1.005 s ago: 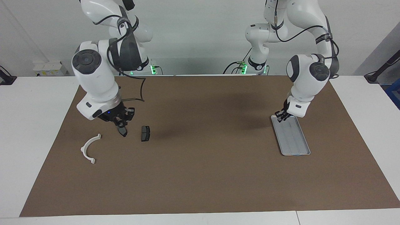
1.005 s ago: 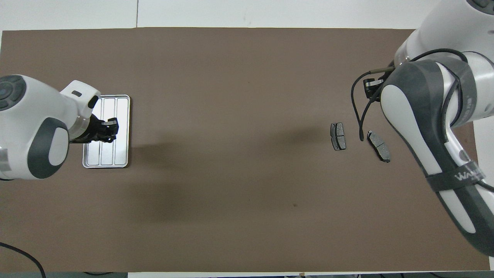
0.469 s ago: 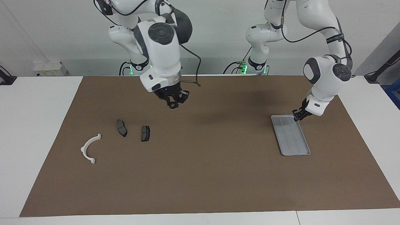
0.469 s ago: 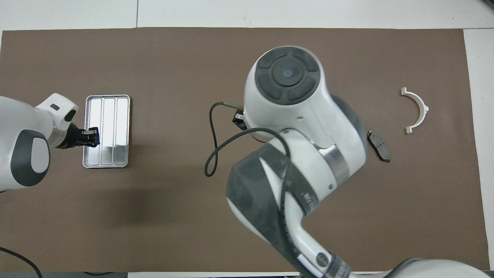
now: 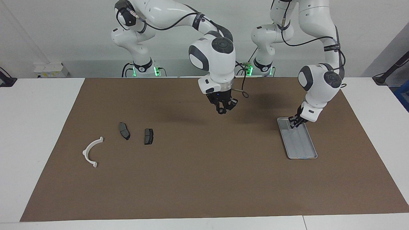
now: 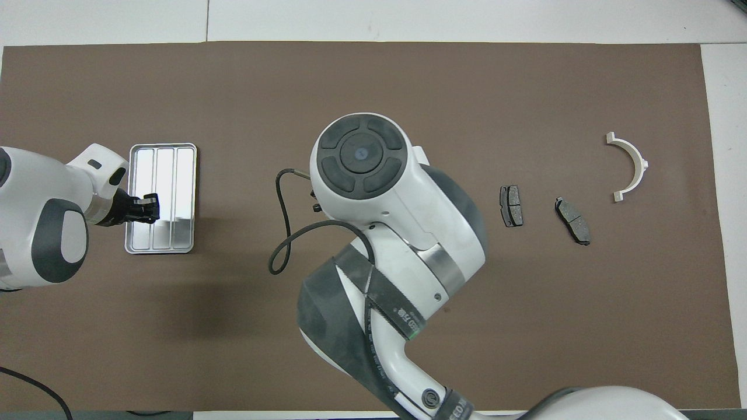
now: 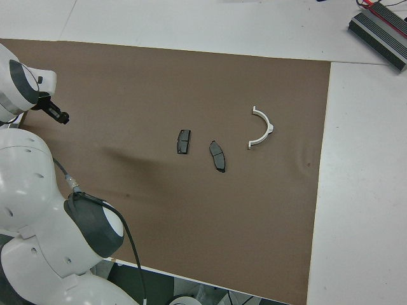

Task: Pick bearing gear from pile to tray

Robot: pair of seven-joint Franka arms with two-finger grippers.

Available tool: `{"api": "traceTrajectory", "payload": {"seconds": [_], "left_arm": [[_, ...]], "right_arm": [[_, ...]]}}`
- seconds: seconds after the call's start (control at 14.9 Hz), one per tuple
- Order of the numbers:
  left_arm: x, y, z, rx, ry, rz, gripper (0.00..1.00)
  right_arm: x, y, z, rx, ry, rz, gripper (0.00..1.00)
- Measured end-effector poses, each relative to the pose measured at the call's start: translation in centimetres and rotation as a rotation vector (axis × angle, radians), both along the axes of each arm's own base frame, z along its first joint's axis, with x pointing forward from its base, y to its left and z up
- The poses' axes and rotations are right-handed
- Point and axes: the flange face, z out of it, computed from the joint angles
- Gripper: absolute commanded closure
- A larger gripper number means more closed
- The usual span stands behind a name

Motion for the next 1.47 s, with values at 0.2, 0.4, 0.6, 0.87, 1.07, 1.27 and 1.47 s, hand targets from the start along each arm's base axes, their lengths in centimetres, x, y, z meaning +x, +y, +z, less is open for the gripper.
{"api": "traceTrajectory", "payload": {"seconds": [0.2, 0.4, 0.6, 0.87, 1.07, 1.27, 1.47], "left_arm": [[-0.4, 0.0, -0.6, 0.0, 0.004, 0.001, 0.84], [-0.6, -0.1, -1.0, 0.0, 0.011, 0.001, 0.71], [-0.6, -0.2, -1.3, 0.0, 0.006, 0.002, 0.32], [-0.5, -0.3, -1.3, 0.0, 0.003, 0.005, 0.14], [0.3, -1.2, -0.2, 0.0, -0.019, 0.042, 0.13], [1.5, -2.1, 1.6, -0.002, -0.03, 0.058, 0.05], [2.3, -2.6, 2.7, -0.004, -0.038, 0.085, 0.0]], "right_arm": [[0.1, 2.4, -6.2, -0.023, -0.037, -0.001, 1.0], [0.9, 3.0, -9.8, -0.008, -0.063, 0.009, 1.0], [1.6, 2.9, -11.2, 0.01, -0.08, 0.003, 1.0], [1.6, 2.6, -13.0, 0.011, -0.103, 0.017, 1.0], [1.5, 2.5, -13.3, 0.007, -0.103, 0.019, 0.25], [1.5, 2.2, -13.4, -0.007, -0.092, 0.017, 0.0], [2.1, 1.4, -12.5, -0.051, -0.062, 0.001, 0.0]]}}
